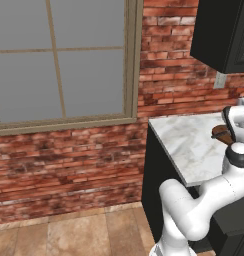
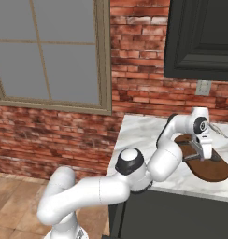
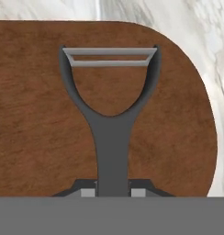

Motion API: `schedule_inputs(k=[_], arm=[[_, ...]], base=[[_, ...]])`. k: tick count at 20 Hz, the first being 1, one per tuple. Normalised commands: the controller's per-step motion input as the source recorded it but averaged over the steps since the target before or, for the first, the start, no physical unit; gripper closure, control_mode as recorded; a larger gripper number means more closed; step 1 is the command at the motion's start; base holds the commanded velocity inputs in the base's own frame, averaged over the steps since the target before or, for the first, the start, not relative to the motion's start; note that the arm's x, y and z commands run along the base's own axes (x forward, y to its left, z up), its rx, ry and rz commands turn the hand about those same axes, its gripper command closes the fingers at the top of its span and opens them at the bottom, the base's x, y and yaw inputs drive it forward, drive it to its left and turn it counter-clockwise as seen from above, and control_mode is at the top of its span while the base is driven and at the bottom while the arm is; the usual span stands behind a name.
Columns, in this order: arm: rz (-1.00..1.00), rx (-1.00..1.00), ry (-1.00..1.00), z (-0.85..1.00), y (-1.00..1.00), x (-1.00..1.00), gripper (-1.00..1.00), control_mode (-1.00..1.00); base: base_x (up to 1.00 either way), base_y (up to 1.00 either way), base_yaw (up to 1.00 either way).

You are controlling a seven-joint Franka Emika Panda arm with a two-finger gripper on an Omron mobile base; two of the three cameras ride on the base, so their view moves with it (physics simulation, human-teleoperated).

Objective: Open the drawer on the right and place the cutting tools on the cutting board.

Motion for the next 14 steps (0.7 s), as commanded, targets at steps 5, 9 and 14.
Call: schedule_inputs(k=[5, 9, 14], arm=[[0.00, 0.00, 0.00, -0.11, -0.04, 0.00, -1.00, -1.00], [0.00, 0.00, -0.01, -0.01, -0.01, -0.01, -1.00, -1.00], [0.00, 0.00, -0.01, 0.00, 0.00, -0.06, -1.00, -1.00]], base=[[0.00, 0.00, 0.00], [0.00, 0.00, 0.00], [0.00, 0.00, 0.00]])
